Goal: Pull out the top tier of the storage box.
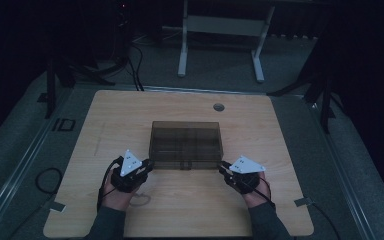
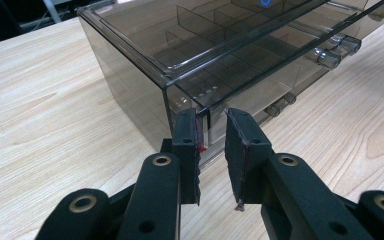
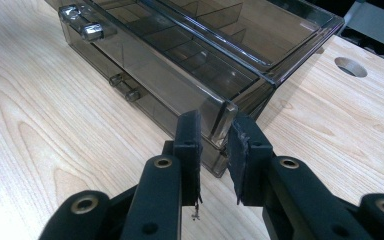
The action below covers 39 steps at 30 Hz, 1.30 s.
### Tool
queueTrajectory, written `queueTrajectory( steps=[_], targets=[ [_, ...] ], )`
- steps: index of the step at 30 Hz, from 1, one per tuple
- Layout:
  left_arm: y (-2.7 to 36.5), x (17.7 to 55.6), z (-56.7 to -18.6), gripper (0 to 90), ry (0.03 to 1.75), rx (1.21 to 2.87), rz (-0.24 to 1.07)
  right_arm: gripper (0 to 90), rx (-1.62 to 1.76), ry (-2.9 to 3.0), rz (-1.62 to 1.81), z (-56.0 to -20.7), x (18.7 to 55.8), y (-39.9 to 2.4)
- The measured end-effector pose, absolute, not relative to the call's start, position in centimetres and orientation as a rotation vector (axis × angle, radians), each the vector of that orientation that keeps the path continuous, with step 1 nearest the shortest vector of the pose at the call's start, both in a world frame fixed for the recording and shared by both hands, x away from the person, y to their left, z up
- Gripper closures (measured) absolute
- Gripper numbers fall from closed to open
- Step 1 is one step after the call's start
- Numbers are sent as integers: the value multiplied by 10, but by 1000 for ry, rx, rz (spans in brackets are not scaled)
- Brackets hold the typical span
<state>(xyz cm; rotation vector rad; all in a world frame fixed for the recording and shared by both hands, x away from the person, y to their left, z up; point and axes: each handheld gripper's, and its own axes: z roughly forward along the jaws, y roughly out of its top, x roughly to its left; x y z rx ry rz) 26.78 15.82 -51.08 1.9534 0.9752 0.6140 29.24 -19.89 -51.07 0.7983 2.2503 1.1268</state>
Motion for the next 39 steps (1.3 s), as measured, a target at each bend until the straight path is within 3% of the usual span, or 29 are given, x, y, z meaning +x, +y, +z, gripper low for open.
queueTrajectory(
  steps=[39],
  targets=[
    [156, 250, -507, 764, 985, 1939, 625, 758, 775, 2259, 1142, -508, 278, -202]
  ],
)
